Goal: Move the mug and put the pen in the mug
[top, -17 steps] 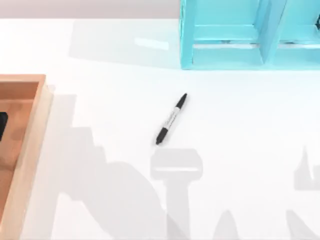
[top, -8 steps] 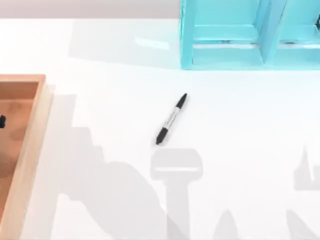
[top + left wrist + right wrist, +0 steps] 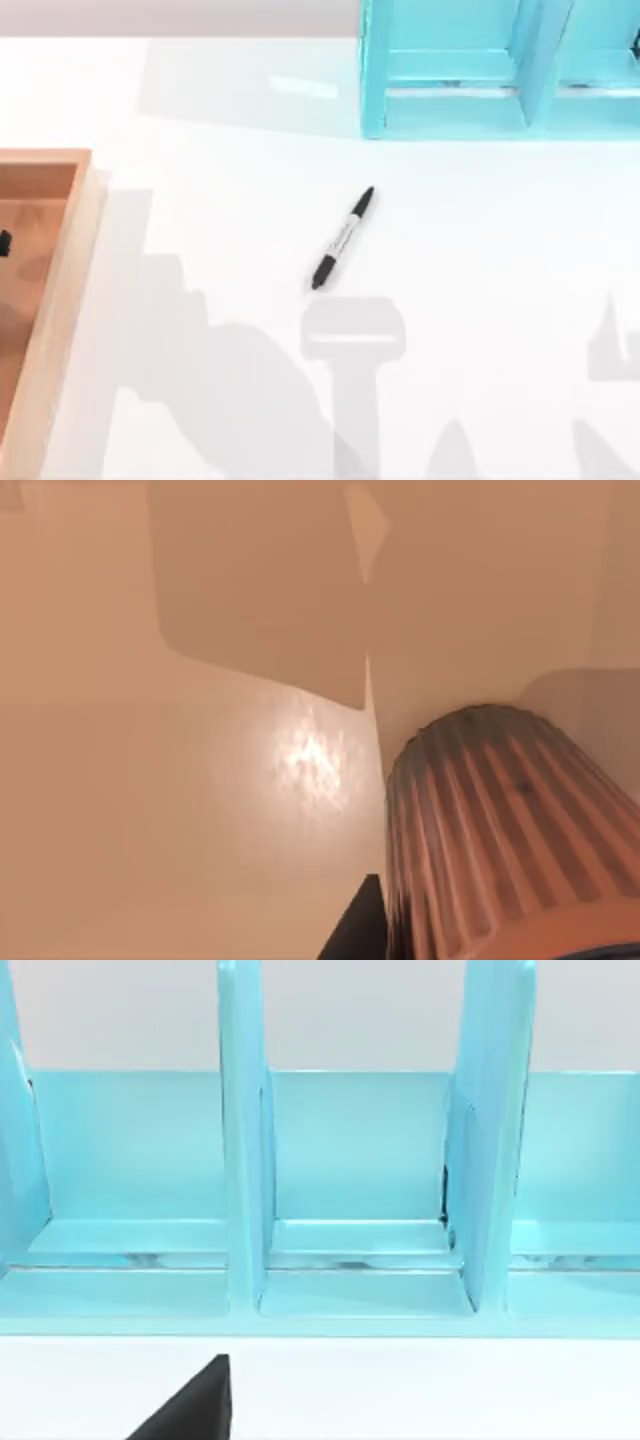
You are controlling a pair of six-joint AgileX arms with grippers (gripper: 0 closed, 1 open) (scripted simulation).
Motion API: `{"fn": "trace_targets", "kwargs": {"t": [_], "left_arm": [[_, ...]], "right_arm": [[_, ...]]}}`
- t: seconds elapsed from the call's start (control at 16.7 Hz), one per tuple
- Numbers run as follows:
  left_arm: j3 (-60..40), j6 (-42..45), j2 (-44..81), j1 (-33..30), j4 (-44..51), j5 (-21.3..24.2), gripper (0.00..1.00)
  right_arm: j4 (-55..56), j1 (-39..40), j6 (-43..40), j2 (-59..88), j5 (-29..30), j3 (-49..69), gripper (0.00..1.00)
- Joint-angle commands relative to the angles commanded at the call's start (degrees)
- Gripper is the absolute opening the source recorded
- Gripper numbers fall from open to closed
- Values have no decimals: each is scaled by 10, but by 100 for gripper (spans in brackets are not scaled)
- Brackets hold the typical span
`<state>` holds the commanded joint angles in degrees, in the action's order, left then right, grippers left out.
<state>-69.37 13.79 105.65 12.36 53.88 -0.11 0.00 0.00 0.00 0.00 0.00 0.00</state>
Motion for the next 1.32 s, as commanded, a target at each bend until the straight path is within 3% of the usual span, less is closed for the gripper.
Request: {"fn": "trace_targets", "kwargs": {"t": [0.42, 0.72, 1.32], "left_arm": [[-8, -7, -2, -2, 2, -1, 0], [-112, -94, -1, -21, 51, -6, 0], [-296, -262, -33, -258, 328, 0, 0]], "right_arm": [[0, 0, 0, 0, 0, 0, 100], [0, 0, 0, 0, 0, 0, 100], [0, 0, 0, 0, 0, 0, 100]]}}
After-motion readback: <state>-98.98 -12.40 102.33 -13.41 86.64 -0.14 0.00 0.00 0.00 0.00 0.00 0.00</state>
